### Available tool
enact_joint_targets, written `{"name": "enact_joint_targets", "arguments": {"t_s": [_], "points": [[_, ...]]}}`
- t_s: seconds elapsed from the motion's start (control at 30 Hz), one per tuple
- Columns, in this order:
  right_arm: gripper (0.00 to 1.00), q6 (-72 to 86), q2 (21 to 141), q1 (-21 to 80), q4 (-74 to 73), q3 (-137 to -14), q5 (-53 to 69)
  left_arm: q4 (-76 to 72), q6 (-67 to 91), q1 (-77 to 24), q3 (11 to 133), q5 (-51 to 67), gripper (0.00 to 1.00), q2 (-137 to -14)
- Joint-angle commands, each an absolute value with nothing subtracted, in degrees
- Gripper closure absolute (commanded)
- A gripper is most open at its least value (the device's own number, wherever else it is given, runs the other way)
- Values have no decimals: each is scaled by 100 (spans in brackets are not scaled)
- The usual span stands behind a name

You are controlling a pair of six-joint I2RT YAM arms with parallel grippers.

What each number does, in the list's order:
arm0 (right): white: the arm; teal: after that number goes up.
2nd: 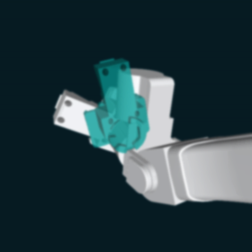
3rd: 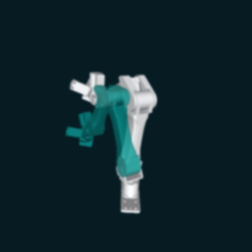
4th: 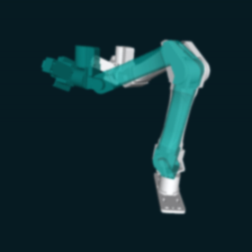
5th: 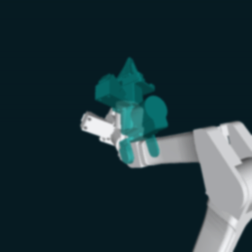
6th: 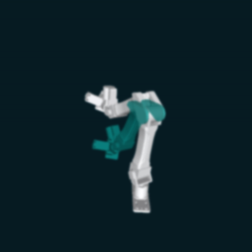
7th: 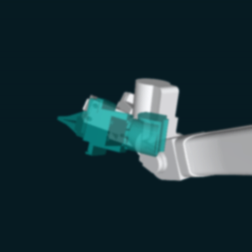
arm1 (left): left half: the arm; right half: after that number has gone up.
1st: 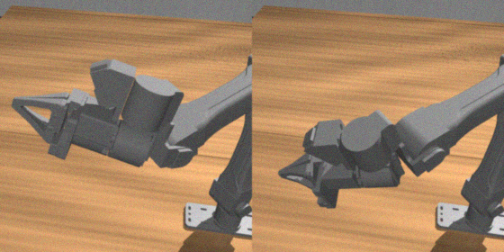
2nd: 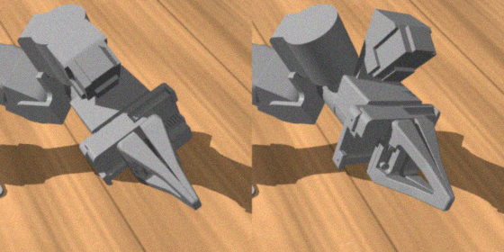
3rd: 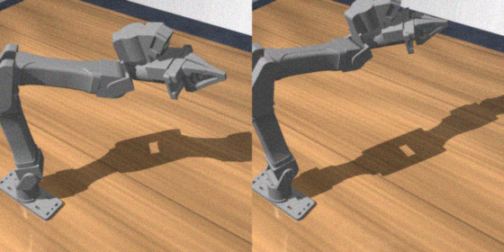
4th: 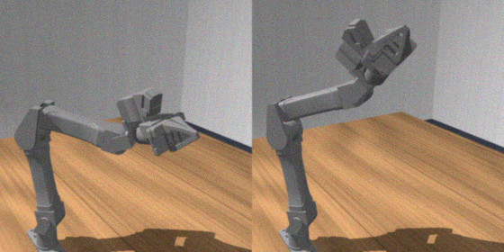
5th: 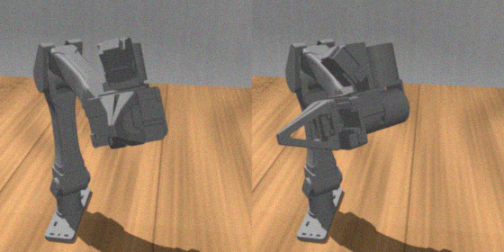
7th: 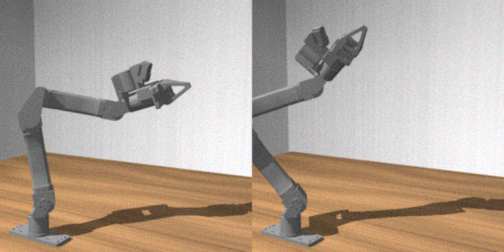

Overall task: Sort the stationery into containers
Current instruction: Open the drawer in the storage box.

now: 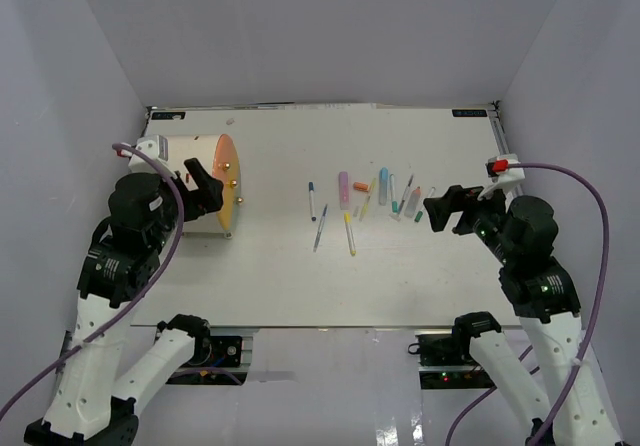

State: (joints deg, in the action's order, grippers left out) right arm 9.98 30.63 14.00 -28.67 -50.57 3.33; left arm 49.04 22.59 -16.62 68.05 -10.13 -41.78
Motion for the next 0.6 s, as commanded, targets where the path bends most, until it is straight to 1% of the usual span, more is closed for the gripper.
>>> {"name": "enact_joint_targets", "arguments": {"t_s": [0.0, 0.03, 0.23, 0.37, 0.43, 0.5, 0.57], "points": [[10, 993, 3593, 1424, -2698, -5343, 1018, 4527, 2329, -1679, 7145, -1099, 2, -4552], [10, 1019, 3864, 1433, -2698, -5379, 1150, 4465, 2329, -1679, 7250, -1099, 2, -4762], [10, 1615, 4561, 1433, -2145, -5414, 1362, 4114, 2049, -1679, 7734, -1292, 2, -5597], [10, 2047, 5166, 1485, -804, -5291, 2327, 3965, 1820, -1687, 8041, -1336, 2, -6291], [10, 2083, 5465, 1800, -607, -5448, 2303, 3876, 1749, -1661, 8112, -1336, 2, -6468], [10, 1855, 6010, 2273, -598, -5833, 1935, 3762, 1688, -1574, 8252, -1353, 2, -6704], [10, 1697, 6518, 2556, -449, -6011, 1889, 3727, 1653, -1451, 8410, -1310, 2, -6863]]}}
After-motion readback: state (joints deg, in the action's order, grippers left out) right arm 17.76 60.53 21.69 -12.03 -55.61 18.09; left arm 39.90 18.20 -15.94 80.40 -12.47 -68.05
